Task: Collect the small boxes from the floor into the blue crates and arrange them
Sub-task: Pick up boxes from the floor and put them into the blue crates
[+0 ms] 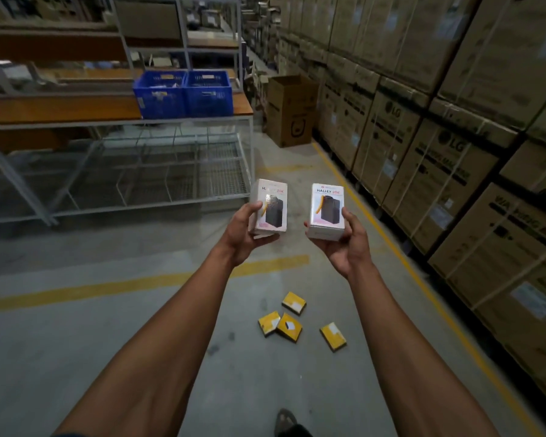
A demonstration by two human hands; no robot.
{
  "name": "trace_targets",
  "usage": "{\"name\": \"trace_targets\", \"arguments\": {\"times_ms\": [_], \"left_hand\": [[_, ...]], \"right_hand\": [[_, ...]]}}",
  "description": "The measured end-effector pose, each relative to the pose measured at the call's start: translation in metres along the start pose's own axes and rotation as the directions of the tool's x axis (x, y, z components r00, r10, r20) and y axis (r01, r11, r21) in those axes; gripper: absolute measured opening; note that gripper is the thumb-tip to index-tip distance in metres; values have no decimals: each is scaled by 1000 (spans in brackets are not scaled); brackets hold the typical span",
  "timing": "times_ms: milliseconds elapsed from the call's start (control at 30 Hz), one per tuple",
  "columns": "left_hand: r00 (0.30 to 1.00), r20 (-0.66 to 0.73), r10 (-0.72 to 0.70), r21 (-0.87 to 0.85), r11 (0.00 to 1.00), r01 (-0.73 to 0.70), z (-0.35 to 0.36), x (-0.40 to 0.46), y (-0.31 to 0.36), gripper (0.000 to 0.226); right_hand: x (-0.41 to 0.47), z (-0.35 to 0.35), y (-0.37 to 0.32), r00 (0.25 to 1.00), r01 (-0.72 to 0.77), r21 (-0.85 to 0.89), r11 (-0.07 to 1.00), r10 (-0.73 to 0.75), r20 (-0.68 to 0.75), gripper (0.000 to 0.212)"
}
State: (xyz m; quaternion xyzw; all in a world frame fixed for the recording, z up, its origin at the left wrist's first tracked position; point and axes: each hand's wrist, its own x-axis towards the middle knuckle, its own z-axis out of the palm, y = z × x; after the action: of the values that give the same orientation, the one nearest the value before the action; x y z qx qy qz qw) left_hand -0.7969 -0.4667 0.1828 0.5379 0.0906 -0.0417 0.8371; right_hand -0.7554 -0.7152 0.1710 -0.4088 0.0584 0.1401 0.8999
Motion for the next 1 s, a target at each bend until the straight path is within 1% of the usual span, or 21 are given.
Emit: {"name": "trace_targets", "arguments": {"times_ms": [100, 167, 233, 300, 433, 567, 733, 867, 900, 1000], "left_hand": [[997, -78, 24, -20, 999, -26, -28, 29, 10, 52], [991, -130, 30, -4, 1000, -31, -48, 48, 21, 52], [981, -188, 43, 0, 999, -43, -67, 67, 35, 45], [969, -244, 44, -33, 998, -54, -87, 87, 52, 37], [937, -343, 62, -74, 993, -93, -126, 128, 96, 29], [926, -364, 101, -81, 987, -139, -164, 167, 126, 36], [892, -442, 91, -85, 986, -143, -218, 214, 143, 28], [881, -466, 87, -96, 984, -148, -266, 264, 157, 22], [879, -468, 92, -87, 985, -150, -280, 279, 163, 25], [871, -478, 118, -54, 985, -163, -323, 330, 186, 49]], "right_hand": [[44, 19, 9, 999, -34, -57, 998, 35, 14, 51], [79, 38, 18, 997, -63, -78, 995, 66, 30, 44], [117, 62, 27, 994, -91, -87, 992, 96, 50, 37], [154, 89, 35, 988, -128, -70, 989, 133, 75, 34], [228, 145, 51, 975, -184, -57, 981, 189, 117, 35], [294, 195, 68, 949, -234, -124, 964, 254, 184, 39], [360, 238, 101, 922, -292, -132, 947, 316, 226, 42], [420, 266, 129, 915, -302, -164, 939, 334, 227, 33], [437, 276, 136, 916, -297, -168, 940, 330, 229, 30], [490, 310, 157, 925, -239, -245, 940, 297, 239, 21]]}}
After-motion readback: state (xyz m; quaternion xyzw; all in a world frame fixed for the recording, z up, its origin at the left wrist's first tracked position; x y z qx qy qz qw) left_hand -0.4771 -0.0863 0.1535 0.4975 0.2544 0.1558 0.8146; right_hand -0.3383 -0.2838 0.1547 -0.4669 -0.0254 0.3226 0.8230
